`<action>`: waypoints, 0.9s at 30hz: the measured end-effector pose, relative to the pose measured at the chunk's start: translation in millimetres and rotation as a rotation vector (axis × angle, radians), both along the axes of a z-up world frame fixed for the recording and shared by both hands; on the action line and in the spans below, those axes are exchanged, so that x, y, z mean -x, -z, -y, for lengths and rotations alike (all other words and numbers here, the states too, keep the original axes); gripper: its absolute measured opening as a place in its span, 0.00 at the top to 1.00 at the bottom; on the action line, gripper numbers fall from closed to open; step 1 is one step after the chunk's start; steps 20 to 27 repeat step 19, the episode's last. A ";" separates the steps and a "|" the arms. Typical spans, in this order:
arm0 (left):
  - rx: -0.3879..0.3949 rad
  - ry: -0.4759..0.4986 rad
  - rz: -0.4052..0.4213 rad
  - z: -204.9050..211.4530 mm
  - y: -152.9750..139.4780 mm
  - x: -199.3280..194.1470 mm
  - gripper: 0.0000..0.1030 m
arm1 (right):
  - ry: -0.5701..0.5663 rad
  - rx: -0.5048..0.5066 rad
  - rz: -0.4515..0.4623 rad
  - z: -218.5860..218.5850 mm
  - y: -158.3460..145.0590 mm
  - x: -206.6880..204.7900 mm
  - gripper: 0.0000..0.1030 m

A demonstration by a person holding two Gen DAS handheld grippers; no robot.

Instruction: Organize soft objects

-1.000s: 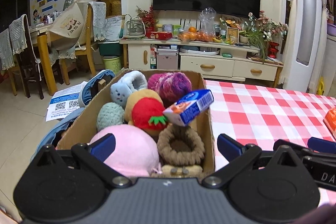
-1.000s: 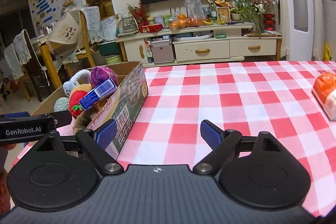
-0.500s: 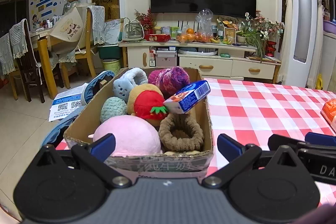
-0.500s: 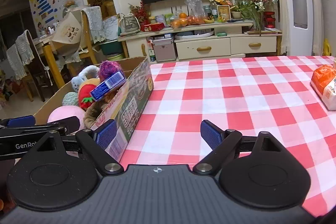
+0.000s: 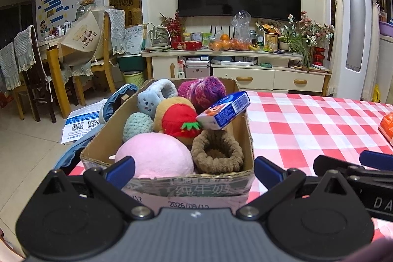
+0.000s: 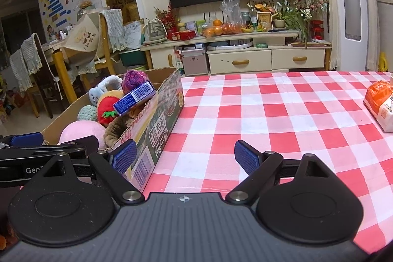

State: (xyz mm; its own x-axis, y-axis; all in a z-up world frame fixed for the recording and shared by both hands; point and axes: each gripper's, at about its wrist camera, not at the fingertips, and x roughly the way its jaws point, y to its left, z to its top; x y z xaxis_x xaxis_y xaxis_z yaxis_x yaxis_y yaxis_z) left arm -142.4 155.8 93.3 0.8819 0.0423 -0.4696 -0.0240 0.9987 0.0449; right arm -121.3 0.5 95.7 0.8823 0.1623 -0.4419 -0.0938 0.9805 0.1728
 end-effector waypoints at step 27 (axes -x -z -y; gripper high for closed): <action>0.004 -0.012 -0.012 13.0 2.8 -9.3 0.01 | -0.005 -0.021 0.021 12.0 5.7 -0.6 0.00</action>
